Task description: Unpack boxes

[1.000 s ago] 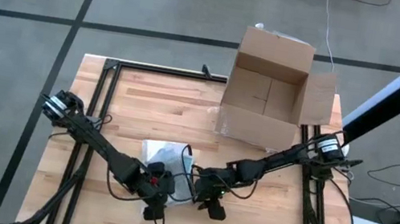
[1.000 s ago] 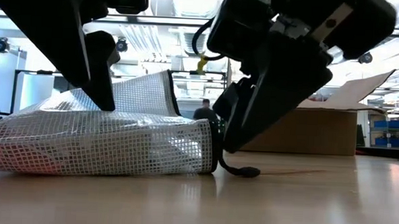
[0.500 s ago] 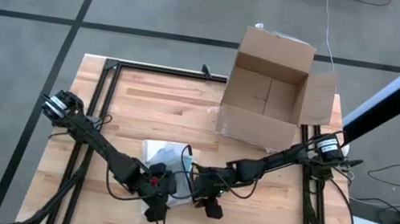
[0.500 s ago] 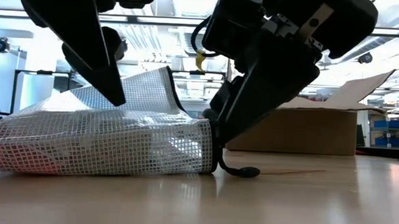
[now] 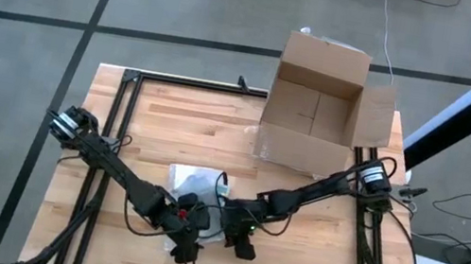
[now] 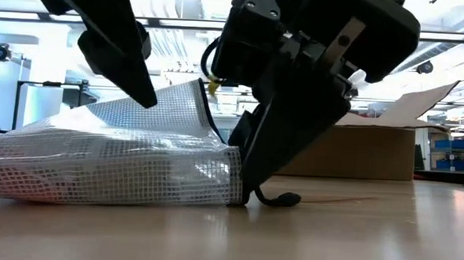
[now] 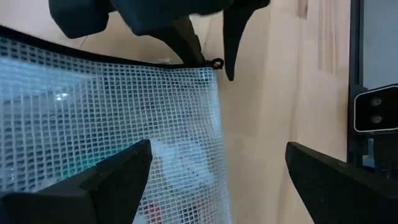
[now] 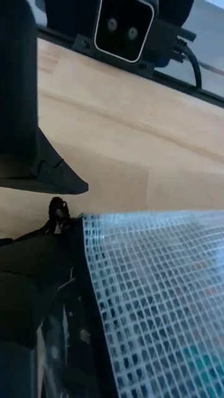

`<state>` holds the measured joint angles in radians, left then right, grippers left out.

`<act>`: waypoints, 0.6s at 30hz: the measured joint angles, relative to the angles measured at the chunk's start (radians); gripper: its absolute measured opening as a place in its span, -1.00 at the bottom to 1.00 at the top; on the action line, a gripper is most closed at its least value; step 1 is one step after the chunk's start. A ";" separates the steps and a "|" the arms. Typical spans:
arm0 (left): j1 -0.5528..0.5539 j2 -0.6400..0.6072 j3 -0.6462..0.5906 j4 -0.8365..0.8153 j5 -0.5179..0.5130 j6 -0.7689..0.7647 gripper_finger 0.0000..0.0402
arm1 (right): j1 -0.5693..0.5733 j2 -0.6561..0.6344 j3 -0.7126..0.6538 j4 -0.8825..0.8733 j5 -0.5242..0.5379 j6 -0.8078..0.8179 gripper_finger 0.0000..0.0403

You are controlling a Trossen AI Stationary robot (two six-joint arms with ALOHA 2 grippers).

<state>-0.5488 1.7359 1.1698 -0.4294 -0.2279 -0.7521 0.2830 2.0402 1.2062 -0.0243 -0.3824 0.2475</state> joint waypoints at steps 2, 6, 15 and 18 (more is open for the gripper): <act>0.000 0.000 0.003 -0.003 0.000 0.001 0.76 | -0.002 0.000 0.005 -0.025 -0.001 -0.009 -0.65; 0.001 0.000 0.007 -0.002 0.000 0.001 0.76 | -0.002 -0.006 0.006 -0.060 -0.009 -0.018 -0.77; 0.001 0.000 0.008 0.007 0.001 0.010 0.76 | -0.002 -0.008 0.029 -0.082 -0.070 -0.023 -0.97; 0.001 0.001 0.008 0.030 0.001 0.018 0.76 | -0.007 -0.008 0.055 -0.084 -0.071 -0.038 -0.99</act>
<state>-0.5480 1.7365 1.1774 -0.3992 -0.2268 -0.7344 0.2760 2.0327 1.2612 -0.1081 -0.4533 0.2099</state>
